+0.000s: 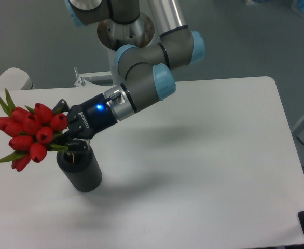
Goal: Insert the flowers into the vase
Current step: 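Rotate the bunch upright while pushing the stems down into the vase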
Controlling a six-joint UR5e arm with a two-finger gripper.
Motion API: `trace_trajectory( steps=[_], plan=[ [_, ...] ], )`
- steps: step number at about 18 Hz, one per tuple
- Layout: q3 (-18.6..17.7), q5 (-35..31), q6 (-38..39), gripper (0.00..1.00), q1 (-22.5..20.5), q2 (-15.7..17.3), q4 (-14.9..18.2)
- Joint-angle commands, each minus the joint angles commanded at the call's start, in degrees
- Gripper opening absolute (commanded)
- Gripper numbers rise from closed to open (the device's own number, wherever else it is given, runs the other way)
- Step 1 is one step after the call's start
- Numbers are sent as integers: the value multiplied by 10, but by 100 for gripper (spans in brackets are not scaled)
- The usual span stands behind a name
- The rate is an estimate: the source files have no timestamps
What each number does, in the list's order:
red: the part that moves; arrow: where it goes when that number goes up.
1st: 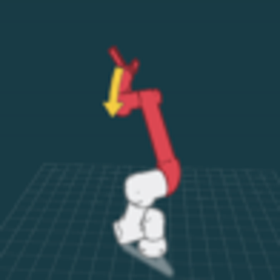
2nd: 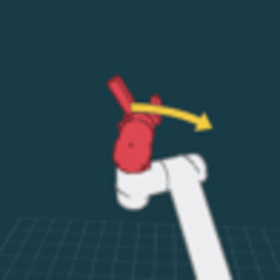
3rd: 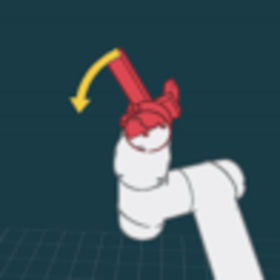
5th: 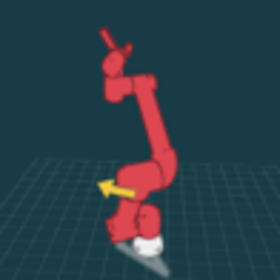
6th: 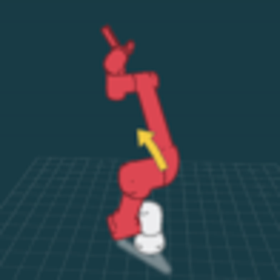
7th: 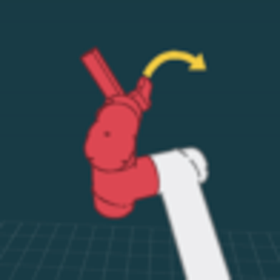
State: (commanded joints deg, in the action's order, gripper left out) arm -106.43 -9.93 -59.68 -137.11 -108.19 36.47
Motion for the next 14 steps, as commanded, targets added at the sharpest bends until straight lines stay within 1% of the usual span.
trace_trajectory(
  steps=[3, 7, 8, 14],
  plan=[
    [1, 1, -1, 24, 1, -11, -1],
    [-8, 1, -2, 24, 1, -11, -1],
    [-10, 1, -2, 24, 1, -16, -1],
    [-25, 1, -35, 24, 0, -22, 0]
  ],
)
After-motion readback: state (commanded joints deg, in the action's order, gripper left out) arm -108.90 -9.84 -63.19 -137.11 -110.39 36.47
